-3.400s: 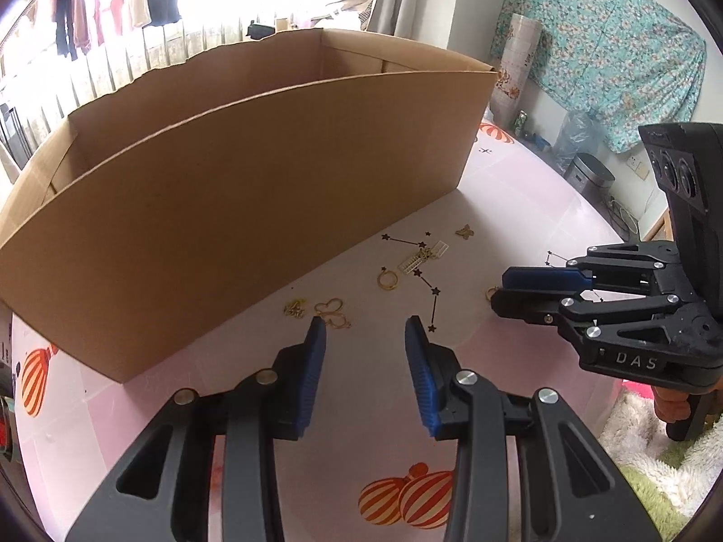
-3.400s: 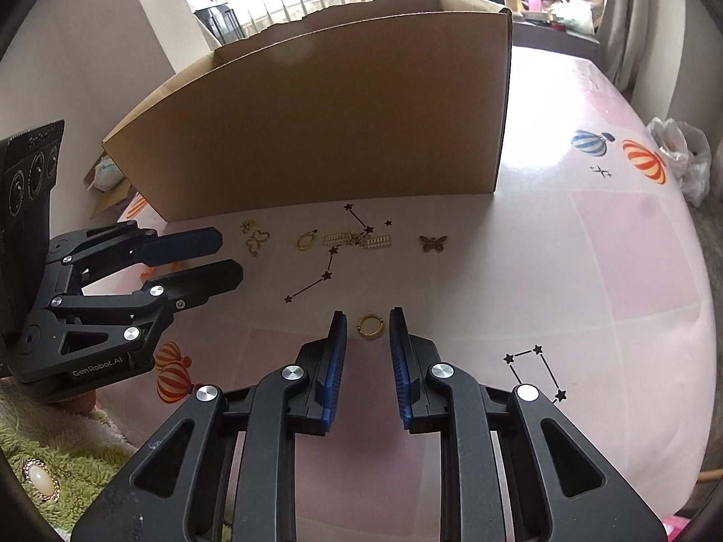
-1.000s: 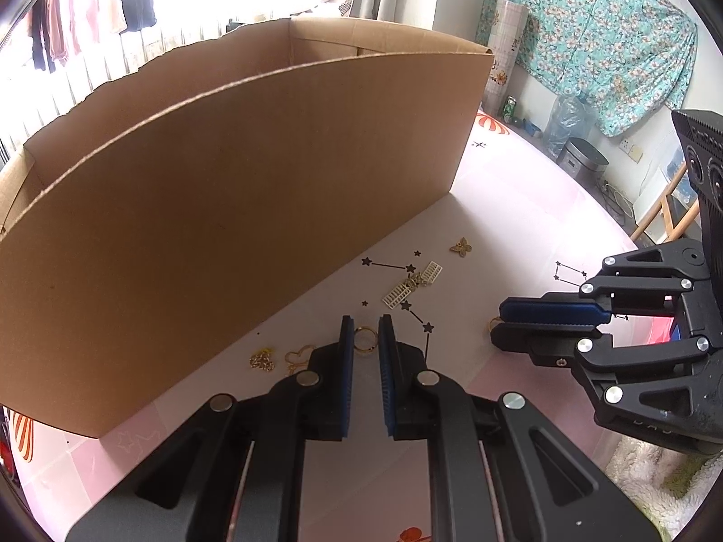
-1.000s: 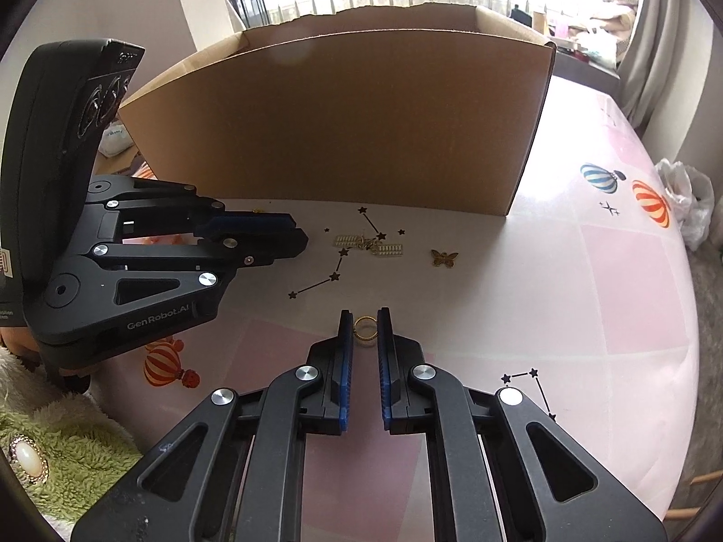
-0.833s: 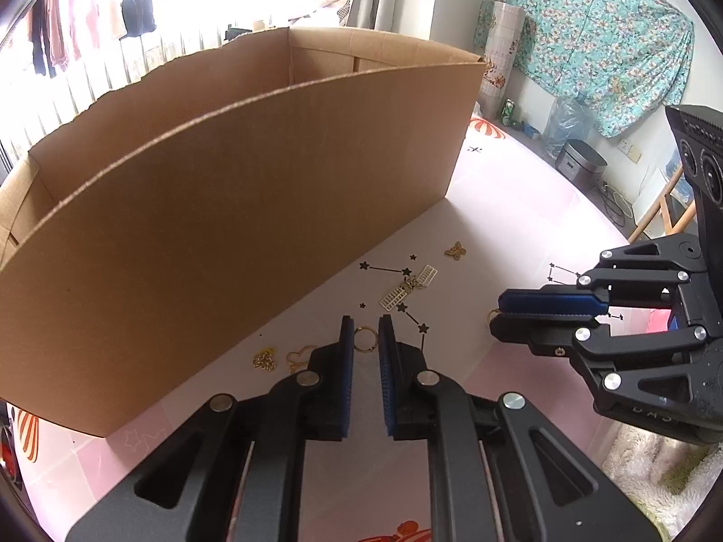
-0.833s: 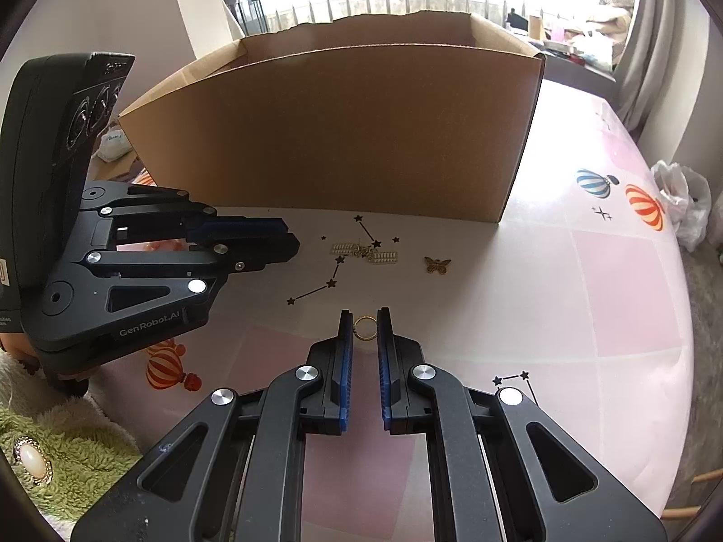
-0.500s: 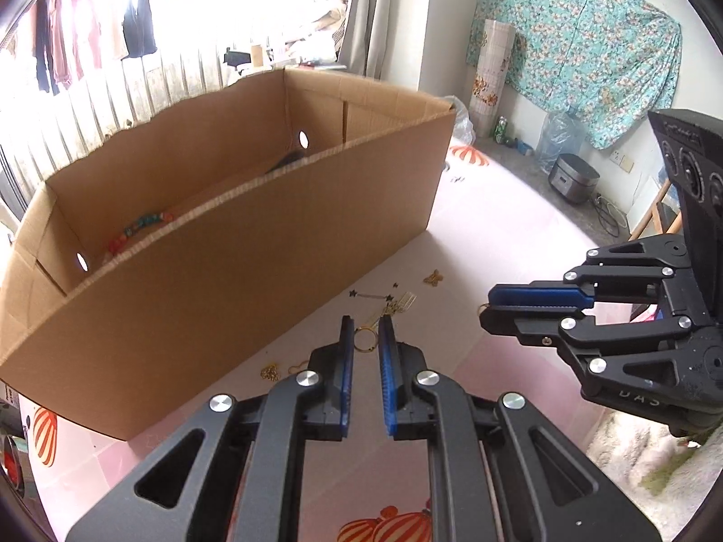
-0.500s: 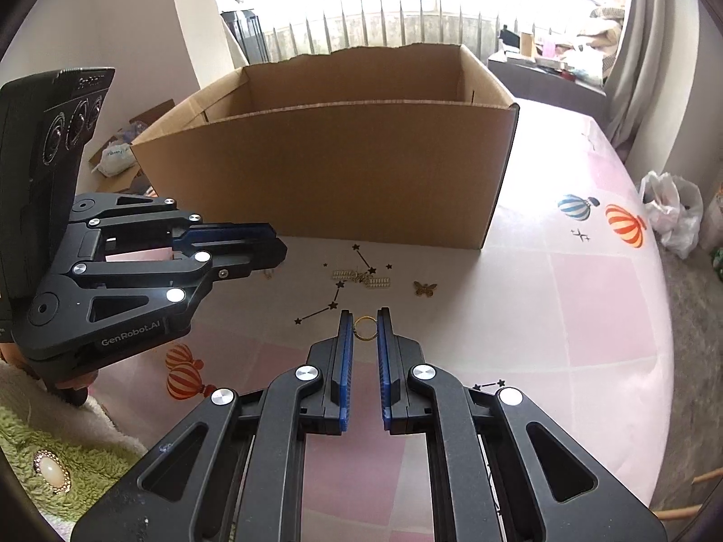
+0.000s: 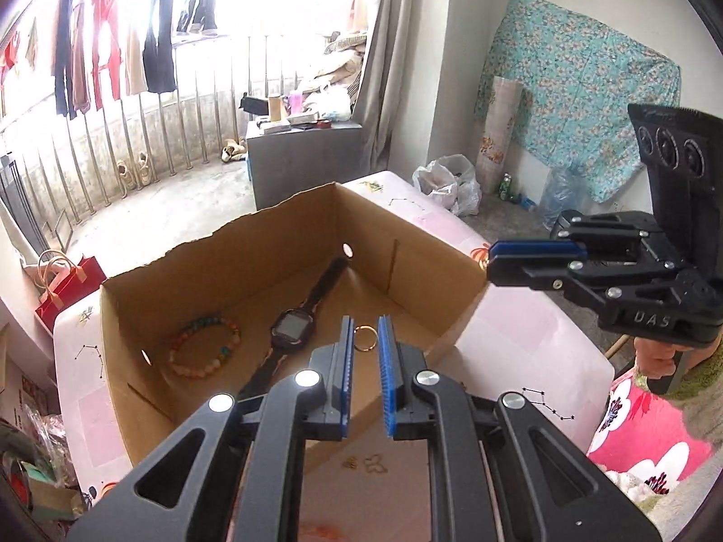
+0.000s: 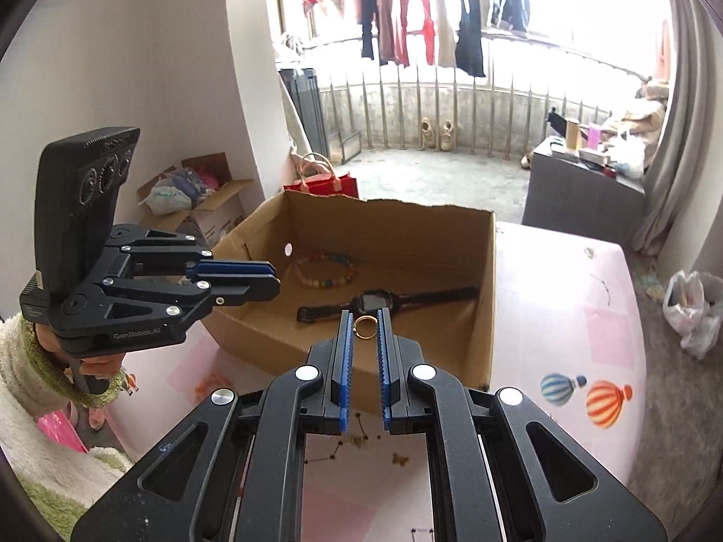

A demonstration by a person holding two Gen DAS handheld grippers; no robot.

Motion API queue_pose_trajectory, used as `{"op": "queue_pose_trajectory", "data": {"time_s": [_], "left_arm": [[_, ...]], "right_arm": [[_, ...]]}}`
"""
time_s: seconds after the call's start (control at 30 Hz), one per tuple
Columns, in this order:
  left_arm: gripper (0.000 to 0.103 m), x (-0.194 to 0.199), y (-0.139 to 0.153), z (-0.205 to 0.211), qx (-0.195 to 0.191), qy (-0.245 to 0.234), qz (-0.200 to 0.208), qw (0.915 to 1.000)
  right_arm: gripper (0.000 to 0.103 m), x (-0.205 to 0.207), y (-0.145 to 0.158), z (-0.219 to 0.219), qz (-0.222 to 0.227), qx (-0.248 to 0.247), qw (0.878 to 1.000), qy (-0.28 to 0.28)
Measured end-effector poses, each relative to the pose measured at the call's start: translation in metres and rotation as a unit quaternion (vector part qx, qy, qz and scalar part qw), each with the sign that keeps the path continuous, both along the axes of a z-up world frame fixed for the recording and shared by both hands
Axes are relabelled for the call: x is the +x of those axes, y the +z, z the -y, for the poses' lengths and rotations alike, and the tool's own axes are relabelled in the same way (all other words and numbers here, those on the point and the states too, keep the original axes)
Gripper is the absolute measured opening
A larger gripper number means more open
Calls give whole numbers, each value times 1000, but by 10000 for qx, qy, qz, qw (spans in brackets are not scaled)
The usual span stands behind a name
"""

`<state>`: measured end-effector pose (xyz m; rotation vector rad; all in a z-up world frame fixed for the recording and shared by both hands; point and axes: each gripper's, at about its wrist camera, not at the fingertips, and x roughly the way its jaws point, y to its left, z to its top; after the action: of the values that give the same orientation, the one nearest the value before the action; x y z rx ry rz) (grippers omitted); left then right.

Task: Organize jewelry
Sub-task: 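Carry the gold ring into the cardboard box with the right gripper, then open the right gripper to drop the gold ring into the box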

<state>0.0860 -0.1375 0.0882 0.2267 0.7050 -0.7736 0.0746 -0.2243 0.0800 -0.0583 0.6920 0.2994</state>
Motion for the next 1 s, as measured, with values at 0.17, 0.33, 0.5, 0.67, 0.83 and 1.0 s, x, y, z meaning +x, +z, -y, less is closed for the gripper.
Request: {"op": "queue_pose_trajectory", "data": {"time_s": [0.17,0.33,0.5,0.67,0.83,1.0], "left_arm": [[10,58,-25,5,190,111,-1308,9912],[10,103,-63,15,414,305,-2541,9658],[10,121,-73,19,430,425,-3116,9483],[11,123,-77,22,625,625,-3254,9414],[11,134,-83,15,551,805,-3427,9344],[11,136,-89,11,518,868,-3603,9273]], "right_arm": [[8,66,-15,-8,-852,48,9952,487],[8,129,-63,-15,-2207,-210,9739,491],[8,148,-89,-18,-2831,-449,9570,451],[9,153,-89,-23,-2871,-650,9549,384],[10,166,-95,-23,-2955,-617,9528,324],[11,168,-93,-21,-2905,-646,9543,288]]}}
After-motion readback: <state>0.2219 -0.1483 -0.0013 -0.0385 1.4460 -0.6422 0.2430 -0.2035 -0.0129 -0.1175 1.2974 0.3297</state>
